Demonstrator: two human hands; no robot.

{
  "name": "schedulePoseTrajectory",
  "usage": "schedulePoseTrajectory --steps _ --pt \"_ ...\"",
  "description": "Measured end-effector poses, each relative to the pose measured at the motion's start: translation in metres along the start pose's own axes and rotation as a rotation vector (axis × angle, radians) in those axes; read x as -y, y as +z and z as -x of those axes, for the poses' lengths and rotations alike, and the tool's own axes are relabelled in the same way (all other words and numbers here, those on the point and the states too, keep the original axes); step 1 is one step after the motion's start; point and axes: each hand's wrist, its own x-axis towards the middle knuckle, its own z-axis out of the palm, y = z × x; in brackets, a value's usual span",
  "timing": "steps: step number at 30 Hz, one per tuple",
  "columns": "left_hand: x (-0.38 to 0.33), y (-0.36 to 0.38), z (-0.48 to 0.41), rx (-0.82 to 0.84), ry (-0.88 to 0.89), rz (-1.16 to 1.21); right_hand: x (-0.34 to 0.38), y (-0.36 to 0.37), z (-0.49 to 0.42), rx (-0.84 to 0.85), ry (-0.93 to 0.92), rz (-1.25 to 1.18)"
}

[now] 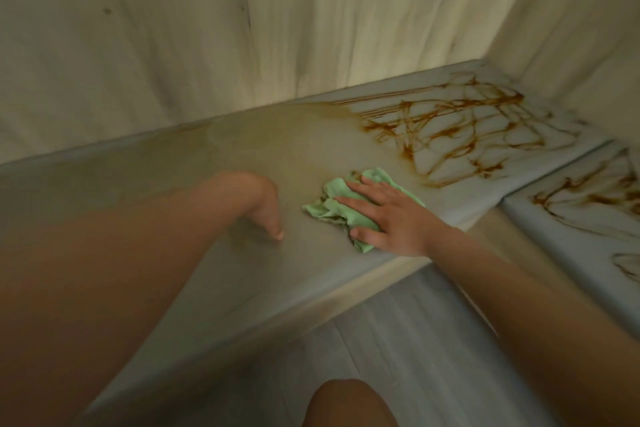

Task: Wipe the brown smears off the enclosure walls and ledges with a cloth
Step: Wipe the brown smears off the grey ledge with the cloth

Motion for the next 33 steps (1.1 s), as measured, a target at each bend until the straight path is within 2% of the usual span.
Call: schedulePoseTrajectory --steps 2,5,9,14,18,20,22,25,28,29,30,33 --pt "-0.012 -0.017 -0.002 -0.074 0.037 -0.001 -0.019 0.0 0.018 -0.022 0.143 0.0" --pt "-0.038 -0.034 -0.018 -0.305 0.085 0.124 -0.055 0.003 0.036 -0.056 0.473 -0.024" --pt "-0.064 -0.041 -0.037 -0.352 0.091 0.15 -0.095 -0.002 0.038 -0.05 0.846 -0.121" --pt "-0.065 -0.033 -0.063 -0.279 0.078 0.073 -0.124 -0.012 0.015 -0.053 1.005 -0.191" --pt "-0.061 -0.021 -0.08 -0.261 0.08 0.105 -0.139 -0.023 -0.026 -0.038 1.102 -0.243" --pt "-0.058 -0.018 -0.09 -0.255 0.081 0.12 -0.138 -0.025 -0.056 -0.035 1.091 -0.23" --pt "-0.056 -0.018 -0.097 -0.233 0.08 0.128 -0.125 -0.026 -0.086 -0.033 0.966 -0.19" --pt "-0.057 -0.02 -0.102 -0.211 0.08 0.111 -0.099 -0.022 -0.114 -0.021 0.569 -0.094" --pt "-0.057 -0.024 -0.098 -0.188 0.068 0.13 -0.117 -0.025 -0.107 -0.031 0.227 -0.046" --pt "-0.058 -0.024 -0.096 -0.177 0.065 0.134 -0.135 -0.028 -0.103 -0.029 0.202 -0.033" --pt "-0.059 -0.025 -0.096 -0.167 0.061 0.135 -0.155 -0.031 -0.102 -0.032 0.254 -0.013" --pt "-0.06 -0.026 -0.096 -0.136 0.051 0.151 -0.195 -0.034 -0.117 -0.052 0.693 -0.061"
